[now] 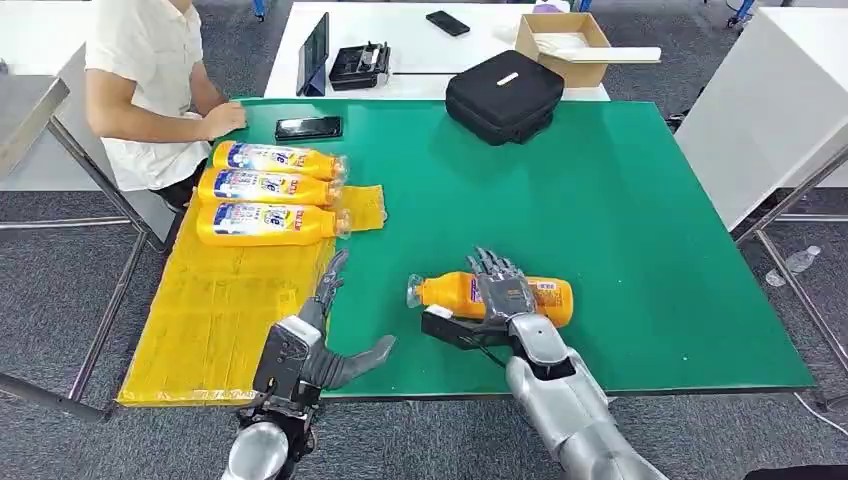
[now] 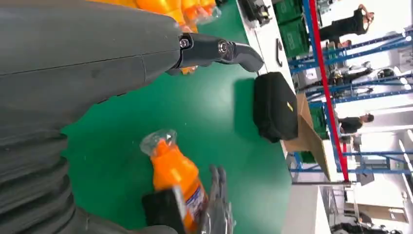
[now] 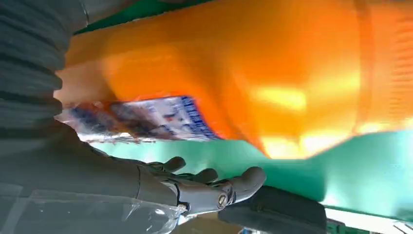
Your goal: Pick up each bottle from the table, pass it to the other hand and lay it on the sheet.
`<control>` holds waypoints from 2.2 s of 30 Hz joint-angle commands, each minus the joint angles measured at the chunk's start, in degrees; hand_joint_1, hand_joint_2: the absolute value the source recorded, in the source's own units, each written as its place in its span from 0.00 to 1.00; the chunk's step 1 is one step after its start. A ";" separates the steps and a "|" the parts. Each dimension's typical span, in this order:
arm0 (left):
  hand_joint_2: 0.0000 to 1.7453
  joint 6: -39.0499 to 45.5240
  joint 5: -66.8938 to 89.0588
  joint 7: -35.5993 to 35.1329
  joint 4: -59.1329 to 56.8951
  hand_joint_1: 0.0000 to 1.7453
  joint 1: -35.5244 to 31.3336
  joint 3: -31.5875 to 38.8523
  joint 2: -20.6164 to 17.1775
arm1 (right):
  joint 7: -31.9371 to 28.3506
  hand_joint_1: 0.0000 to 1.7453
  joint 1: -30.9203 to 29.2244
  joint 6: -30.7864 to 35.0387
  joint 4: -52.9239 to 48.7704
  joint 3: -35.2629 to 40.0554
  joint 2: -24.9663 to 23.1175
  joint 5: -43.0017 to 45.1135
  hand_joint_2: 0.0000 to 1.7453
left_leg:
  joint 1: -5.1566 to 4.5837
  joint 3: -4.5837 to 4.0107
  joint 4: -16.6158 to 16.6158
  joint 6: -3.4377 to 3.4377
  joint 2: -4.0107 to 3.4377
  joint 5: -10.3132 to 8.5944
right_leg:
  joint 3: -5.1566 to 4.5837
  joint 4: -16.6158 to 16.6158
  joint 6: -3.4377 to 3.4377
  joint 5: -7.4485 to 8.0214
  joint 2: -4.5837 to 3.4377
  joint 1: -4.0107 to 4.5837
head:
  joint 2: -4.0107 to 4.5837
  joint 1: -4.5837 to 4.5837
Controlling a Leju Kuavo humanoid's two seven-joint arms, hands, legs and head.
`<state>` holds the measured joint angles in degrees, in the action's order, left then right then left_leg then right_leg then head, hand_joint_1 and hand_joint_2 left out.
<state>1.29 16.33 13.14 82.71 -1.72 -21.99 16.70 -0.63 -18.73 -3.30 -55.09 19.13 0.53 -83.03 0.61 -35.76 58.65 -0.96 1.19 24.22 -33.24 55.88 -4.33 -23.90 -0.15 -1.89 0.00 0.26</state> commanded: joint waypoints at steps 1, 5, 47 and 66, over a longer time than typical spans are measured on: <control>1.00 -0.07 1.06 -0.72 -0.09 0.00 2.55 1.83 3.30 | 0.93 0.00 10.22 -4.16 -13.49 3.82 7.74 0.79 1.00 | 0.04 0.09 -0.03 0.00 0.13 0.04 | 0.18 -0.08 0.14 -0.07 0.20 0.07 | 0.00 0.00; 1.00 -0.09 1.72 -0.77 0.83 0.00 2.49 2.21 3.30 | 1.28 0.00 10.06 -4.01 -14.93 3.44 8.68 0.46 1.00 | 0.05 0.07 0.00 0.01 0.08 0.07 | 0.14 -0.07 0.15 -0.06 0.15 0.08 | 0.00 0.00; 1.00 -1.52 1.46 -1.96 0.43 0.00 1.64 1.27 3.30 | 2.71 0.00 1.88 -1.03 -0.25 -0.31 5.01 -1.78 1.00 | 0.04 0.05 0.00 0.01 -0.12 0.06 | 0.07 -0.04 0.14 -0.01 -0.04 0.07 | 0.00 0.00; 1.00 -1.46 1.48 -1.99 -0.17 0.00 1.54 1.20 3.30 | 3.45 0.00 0.34 0.98 1.23 -4.38 3.86 -3.43 1.00 | 0.06 0.16 -0.01 0.00 -0.17 0.07 | 0.20 -0.06 0.27 -0.03 -0.02 0.12 | 0.00 0.00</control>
<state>-0.26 17.94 11.50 84.11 -0.69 -20.92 16.76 2.56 -16.65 -2.05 -59.62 16.28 5.22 -86.31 0.61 -35.76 58.65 -0.97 1.16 24.21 -33.22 55.88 -4.34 -23.89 -0.17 -1.88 0.00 0.26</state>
